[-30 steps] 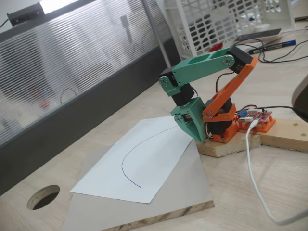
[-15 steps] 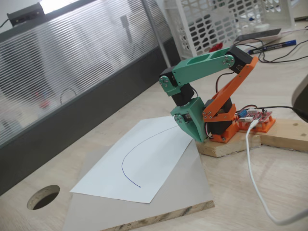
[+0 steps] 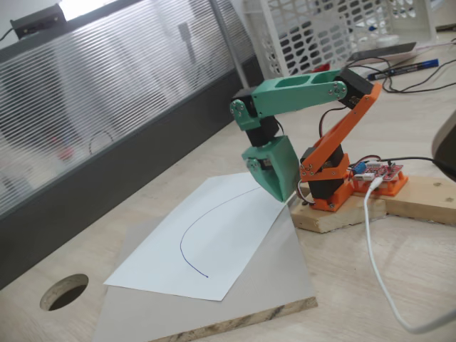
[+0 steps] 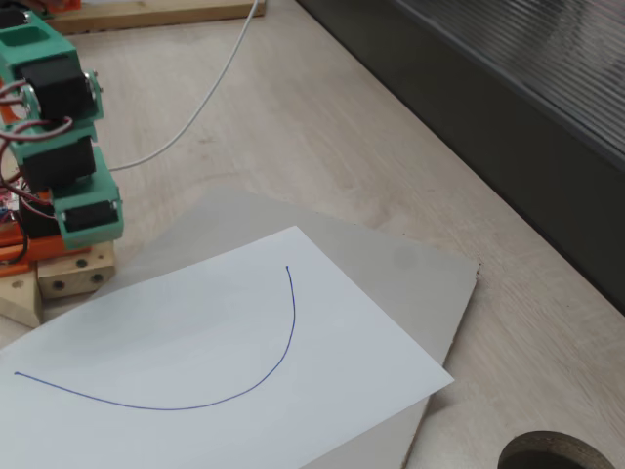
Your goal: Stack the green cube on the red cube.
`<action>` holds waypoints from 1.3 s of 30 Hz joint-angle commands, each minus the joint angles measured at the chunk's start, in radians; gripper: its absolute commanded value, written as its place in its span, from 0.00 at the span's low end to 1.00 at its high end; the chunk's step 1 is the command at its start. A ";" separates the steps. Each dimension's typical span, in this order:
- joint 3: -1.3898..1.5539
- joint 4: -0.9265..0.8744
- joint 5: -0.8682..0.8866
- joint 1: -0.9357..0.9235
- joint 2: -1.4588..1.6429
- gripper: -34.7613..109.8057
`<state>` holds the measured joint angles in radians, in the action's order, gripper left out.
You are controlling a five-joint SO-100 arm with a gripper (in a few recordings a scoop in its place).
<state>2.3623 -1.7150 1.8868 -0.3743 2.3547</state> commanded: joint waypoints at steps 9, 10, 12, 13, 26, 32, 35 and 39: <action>-0.057 -0.026 0.009 -0.003 0.078 0.24; -0.057 -0.026 0.009 -0.002 0.078 0.24; -0.057 -0.026 0.009 0.000 0.078 0.24; -0.057 -0.026 0.009 0.003 0.078 0.24; -0.057 -0.025 -0.129 -0.005 0.078 0.24; -0.052 -0.025 -0.129 -0.006 0.078 0.24; -0.044 -0.025 -0.129 -0.006 0.074 0.24; -0.043 -0.023 -0.129 -0.005 0.066 0.24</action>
<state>2.3347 -1.7181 1.7518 -0.3743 2.3547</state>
